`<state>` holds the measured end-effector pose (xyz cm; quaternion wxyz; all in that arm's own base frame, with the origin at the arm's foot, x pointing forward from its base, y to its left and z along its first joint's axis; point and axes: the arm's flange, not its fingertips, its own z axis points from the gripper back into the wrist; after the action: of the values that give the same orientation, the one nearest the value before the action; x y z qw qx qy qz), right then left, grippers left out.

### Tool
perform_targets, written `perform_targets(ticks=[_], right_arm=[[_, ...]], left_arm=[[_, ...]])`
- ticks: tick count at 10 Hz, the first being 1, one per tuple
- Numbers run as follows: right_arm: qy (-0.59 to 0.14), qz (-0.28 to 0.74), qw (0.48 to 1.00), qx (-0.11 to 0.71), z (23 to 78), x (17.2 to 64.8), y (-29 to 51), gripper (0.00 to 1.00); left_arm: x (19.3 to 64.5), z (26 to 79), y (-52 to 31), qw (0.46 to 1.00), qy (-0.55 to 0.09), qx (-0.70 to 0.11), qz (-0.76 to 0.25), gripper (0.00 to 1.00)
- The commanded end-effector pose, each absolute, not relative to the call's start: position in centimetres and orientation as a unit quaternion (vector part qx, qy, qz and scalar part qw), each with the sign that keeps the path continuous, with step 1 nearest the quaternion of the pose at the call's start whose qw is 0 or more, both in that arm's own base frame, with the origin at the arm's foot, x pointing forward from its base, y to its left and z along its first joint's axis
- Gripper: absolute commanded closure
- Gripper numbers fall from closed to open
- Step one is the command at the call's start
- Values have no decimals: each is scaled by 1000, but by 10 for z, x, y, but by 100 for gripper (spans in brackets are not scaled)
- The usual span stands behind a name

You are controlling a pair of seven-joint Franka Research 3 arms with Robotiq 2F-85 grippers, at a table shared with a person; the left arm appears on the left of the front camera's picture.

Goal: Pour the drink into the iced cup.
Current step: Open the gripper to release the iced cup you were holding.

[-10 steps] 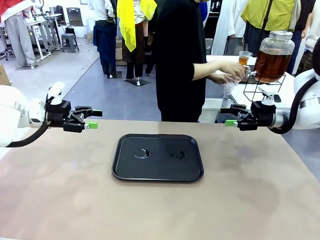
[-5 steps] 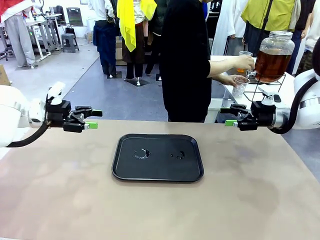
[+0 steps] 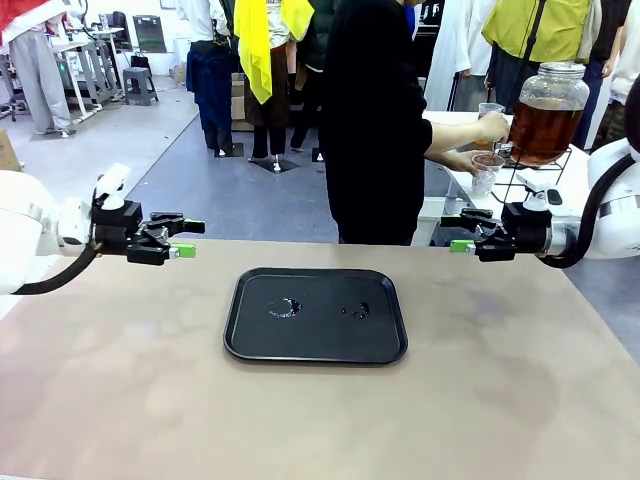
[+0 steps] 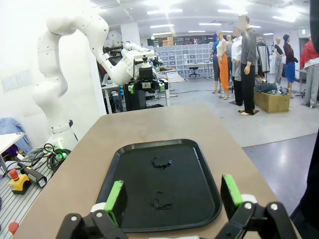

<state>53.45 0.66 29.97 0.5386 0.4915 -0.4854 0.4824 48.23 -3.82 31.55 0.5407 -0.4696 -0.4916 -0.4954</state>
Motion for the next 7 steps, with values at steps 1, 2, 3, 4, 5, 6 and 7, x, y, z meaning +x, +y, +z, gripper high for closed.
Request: perform_targets(ticks=[1,2,3,4,5,6,7], right_arm=[[-485,484,537,492,303,536,9,0],[-485,484,537,492,303,536,9,0],[-485,484,537,492,303,536,9,0],[-485,484,537,492,303,536,9,0],[-485,484,537,492,303,536,9,0],[-485,484,537,492,303,536,9,0],[-485,484,537,492,303,536,9,0]], left_arm=[[482,316,-40,542,-490,-470,-495,0],[482,316,-40,542,-490,-470,-495,0],[482,316,-40,542,-490,-470,-495,0],[482,316,-40,542,-490,-470,-495,0],[482,316,-40,542,-490,-470,-495,0],[482,316,-40,542,-490,-470,-495,0],[482,316,-40,542,-490,-470,-495,0]])
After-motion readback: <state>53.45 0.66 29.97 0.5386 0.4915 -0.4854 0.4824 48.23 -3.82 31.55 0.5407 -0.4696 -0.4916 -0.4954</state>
